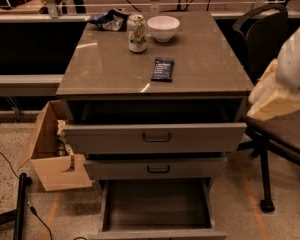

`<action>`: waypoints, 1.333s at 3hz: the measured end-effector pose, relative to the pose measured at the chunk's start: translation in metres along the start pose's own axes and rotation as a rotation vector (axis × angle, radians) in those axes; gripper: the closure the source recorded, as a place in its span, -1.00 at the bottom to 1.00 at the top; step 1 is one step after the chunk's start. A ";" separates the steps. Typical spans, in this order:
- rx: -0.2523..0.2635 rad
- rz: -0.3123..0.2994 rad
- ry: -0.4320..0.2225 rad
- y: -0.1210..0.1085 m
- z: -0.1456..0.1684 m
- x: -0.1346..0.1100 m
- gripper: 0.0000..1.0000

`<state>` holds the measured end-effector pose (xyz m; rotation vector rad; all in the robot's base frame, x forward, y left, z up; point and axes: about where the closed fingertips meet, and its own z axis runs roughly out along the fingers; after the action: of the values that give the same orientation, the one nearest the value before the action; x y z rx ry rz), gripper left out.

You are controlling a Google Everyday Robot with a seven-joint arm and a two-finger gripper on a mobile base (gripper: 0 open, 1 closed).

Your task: Close bottom drawer

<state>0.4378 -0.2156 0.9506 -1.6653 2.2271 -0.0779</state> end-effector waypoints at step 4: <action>-0.172 0.065 -0.022 0.128 0.297 0.040 1.00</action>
Offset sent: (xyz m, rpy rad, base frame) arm 0.0047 0.0575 -0.3469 0.2305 -0.0500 -0.0603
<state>0.4040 -0.1647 0.6308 -1.6679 2.3262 0.1527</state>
